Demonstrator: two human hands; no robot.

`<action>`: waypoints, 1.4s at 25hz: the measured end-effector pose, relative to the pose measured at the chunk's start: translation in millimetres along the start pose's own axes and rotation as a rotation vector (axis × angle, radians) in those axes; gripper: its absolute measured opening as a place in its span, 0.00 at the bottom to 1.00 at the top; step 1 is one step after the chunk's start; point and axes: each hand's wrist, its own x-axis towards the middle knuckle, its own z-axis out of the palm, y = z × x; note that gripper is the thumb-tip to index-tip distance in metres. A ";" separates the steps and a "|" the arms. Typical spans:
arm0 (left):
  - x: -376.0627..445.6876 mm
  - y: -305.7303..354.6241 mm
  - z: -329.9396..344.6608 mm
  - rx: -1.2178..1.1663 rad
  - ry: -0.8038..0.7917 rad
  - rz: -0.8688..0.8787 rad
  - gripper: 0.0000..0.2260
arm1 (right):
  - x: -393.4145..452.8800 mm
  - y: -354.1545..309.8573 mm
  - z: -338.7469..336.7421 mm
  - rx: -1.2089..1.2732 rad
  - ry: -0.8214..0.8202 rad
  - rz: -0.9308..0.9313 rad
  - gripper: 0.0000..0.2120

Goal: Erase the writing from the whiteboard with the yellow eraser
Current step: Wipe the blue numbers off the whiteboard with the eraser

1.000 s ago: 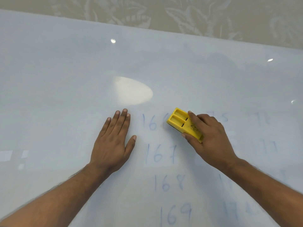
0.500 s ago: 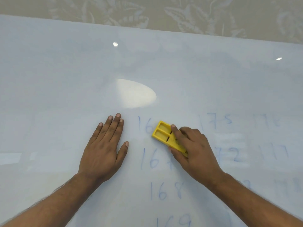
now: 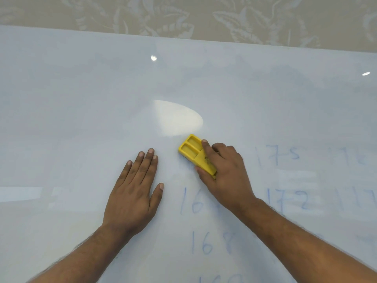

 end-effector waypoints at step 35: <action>-20.4 6.5 0.9 -0.010 0.010 -0.058 0.28 | -67.0 -9.5 -13.7 0.000 -0.099 -0.066 0.27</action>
